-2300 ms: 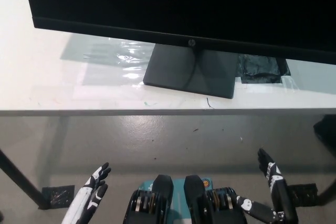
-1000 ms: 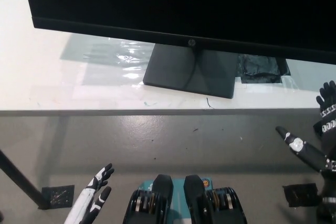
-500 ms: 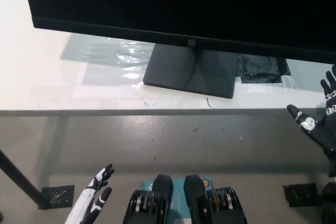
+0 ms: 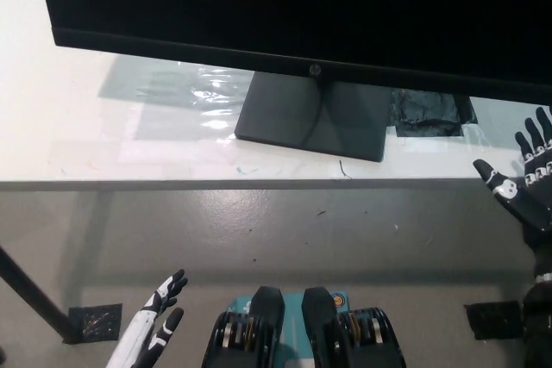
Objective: The monitor is being placed at the center of the desk and the robot uses its right hand to grab on the right side of the monitor and tilt the angle of the montior sideways.
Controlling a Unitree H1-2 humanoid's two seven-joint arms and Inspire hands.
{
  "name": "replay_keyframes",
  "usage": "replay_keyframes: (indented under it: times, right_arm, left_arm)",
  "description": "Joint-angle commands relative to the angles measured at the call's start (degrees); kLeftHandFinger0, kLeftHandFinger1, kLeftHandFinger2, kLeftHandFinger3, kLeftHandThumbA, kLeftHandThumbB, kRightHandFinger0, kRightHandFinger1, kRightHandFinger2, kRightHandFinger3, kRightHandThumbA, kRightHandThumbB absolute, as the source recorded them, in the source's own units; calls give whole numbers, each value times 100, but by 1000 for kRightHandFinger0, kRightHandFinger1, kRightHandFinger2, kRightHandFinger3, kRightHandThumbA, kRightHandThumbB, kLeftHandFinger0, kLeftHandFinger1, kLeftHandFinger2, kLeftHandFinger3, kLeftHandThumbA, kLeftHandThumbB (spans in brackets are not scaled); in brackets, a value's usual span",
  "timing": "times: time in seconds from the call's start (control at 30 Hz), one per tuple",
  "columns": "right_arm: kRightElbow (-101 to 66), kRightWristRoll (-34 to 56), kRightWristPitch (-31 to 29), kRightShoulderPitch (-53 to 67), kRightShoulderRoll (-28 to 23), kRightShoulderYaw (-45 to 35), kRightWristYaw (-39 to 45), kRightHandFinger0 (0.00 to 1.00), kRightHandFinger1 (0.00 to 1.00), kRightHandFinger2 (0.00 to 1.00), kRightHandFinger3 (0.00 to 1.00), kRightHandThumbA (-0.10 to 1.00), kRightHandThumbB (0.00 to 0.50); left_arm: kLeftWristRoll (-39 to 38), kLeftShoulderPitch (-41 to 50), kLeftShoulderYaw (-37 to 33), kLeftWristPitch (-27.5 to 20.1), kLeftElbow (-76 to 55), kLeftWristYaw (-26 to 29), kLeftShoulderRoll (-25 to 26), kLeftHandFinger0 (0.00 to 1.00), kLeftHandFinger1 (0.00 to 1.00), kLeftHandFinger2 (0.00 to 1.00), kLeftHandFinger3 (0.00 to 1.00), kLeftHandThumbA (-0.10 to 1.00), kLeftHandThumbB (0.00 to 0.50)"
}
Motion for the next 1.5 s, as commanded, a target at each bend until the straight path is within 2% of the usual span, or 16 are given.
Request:
replay_keyframes:
  times: [0.0, 0.23, 0.63, 0.7, 0.93, 1.23, 1.4, 1.47]
  right_arm:
    - [119, 206, -43, -293, 3, -112, 294, 1000, 1000, 1000, 1000, 1000, 264]
    - [492, 197, -73, -426, 43, -192, 360, 1000, 1000, 1000, 1000, 1000, 278]
    - [1031, 395, -74, -814, 8, -437, 587, 1000, 1000, 1000, 1000, 1000, 259]
    - [1228, 515, -20, -985, -32, -517, 643, 1000, 1000, 1000, 1000, 1000, 273]
    - [1326, 573, -3, -1094, -23, -589, 757, 1000, 1000, 1000, 1000, 1000, 254]
    - [1469, 615, 83, -1210, 17, -663, 803, 1000, 1000, 1000, 1000, 1000, 279]
    - [1577, 679, 145, -1434, -14, -755, 801, 1000, 1000, 1000, 1000, 1000, 269]
    - [1636, 730, 144, -1588, -56, -805, 837, 1000, 1000, 1000, 1000, 1000, 249]
  left_arm:
    - [24, -38, -19, -227, -140, 144, 152, 1000, 1000, 1000, 1000, 1000, 278]
    - [16, -61, -49, -227, -135, 172, 189, 1000, 1000, 1000, 1000, 1000, 276]
    - [-14, -49, -56, -227, -145, 163, 185, 1000, 1000, 1000, 1000, 1000, 265]
    - [-30, -53, -59, -227, -141, 165, 176, 1000, 1000, 1000, 1000, 1000, 260]
    - [-71, -75, -32, -227, -127, 102, 175, 1000, 1000, 1000, 1000, 1000, 280]
    - [-85, -67, -34, -227, -112, 93, 173, 1000, 1000, 1000, 1000, 1000, 274]
    - [-84, -54, -37, -227, -108, 113, 161, 1000, 1000, 1000, 1000, 1000, 281]
    - [-74, -61, -38, -227, -103, 131, 163, 1000, 1000, 1000, 1000, 1000, 277]
